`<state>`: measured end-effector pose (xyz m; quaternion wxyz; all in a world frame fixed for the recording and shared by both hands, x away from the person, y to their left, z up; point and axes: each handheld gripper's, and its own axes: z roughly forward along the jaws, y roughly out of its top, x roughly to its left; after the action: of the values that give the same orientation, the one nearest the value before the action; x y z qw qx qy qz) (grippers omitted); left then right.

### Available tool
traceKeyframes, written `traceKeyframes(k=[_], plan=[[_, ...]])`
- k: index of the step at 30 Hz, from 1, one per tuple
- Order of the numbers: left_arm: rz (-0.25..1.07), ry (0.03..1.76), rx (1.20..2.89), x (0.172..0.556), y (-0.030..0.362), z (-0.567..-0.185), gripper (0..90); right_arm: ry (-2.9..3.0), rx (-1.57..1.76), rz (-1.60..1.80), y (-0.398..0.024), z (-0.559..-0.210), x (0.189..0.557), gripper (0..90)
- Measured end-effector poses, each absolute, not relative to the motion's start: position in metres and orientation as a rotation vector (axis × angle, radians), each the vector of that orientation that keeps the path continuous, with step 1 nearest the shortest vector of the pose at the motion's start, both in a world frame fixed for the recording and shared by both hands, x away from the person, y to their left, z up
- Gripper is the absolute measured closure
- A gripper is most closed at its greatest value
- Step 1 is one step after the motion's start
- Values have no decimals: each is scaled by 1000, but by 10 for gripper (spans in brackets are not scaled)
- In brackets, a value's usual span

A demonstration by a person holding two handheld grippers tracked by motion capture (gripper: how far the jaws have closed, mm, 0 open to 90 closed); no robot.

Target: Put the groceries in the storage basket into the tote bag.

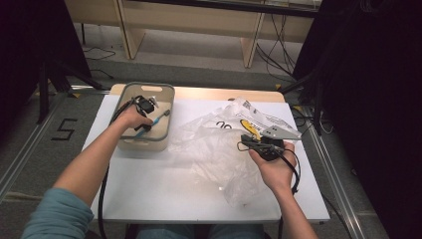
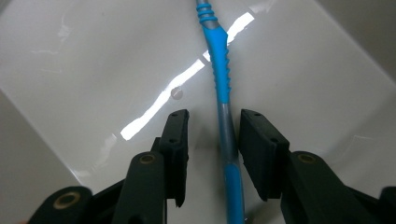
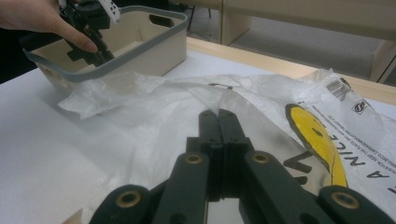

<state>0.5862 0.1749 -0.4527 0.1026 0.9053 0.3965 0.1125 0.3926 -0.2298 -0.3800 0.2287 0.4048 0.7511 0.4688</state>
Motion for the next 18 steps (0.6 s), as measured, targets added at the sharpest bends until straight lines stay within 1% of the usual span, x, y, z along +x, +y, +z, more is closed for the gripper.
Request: traceKeyframes(k=[18], plan=[[289,1173,2660,588,178,-453,674,2068,1117,1291,-230,-380,393,900]])
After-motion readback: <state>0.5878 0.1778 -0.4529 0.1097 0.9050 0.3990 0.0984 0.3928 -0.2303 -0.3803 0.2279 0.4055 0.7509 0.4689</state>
